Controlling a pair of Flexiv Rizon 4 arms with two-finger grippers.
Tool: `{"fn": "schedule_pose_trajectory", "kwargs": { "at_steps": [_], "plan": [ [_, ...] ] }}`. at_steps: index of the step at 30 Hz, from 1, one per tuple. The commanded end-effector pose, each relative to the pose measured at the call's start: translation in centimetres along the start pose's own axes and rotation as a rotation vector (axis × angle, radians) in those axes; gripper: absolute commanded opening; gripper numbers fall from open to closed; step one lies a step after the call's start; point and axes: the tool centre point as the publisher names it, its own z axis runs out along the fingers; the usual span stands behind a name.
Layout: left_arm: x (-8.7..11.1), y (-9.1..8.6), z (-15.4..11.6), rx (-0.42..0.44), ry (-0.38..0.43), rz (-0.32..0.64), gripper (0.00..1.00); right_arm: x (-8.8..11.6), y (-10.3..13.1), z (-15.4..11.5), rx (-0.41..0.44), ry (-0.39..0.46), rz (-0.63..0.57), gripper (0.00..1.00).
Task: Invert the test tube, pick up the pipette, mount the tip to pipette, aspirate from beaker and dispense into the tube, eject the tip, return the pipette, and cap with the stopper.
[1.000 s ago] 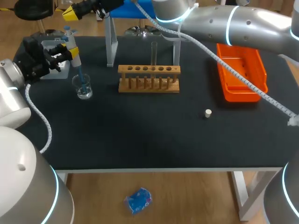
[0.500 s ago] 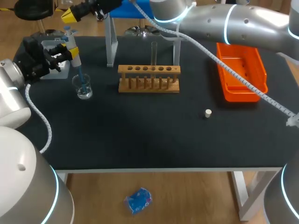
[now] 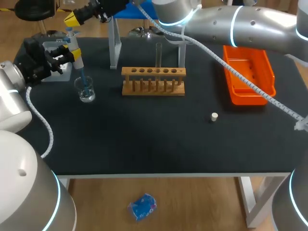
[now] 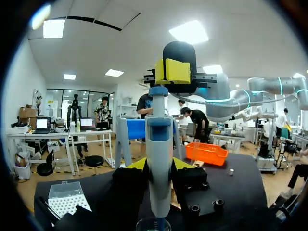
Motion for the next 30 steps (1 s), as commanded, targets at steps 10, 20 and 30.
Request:
{"fn": "schedule_pose_trajectory", "kwargs": {
  "at_steps": [10, 20, 30],
  "plan": [
    [0.01, 0.08, 0.00, 0.004, -0.001, 0.002, 0.00, -0.62, -0.95, 0.25, -0.008, 0.005, 0.026, 0.00],
    [0.01, 0.08, 0.00, 0.004, -0.001, 0.002, 0.00, -0.71, -1.02, 0.42, -0.009, 0.008, 0.029, 0.00],
    [0.01, 0.08, 0.00, 0.004, -0.001, 0.002, 0.00, -0.50, -1.33, 0.38, -0.007, 0.005, 0.035, 0.00]
  ]
}}
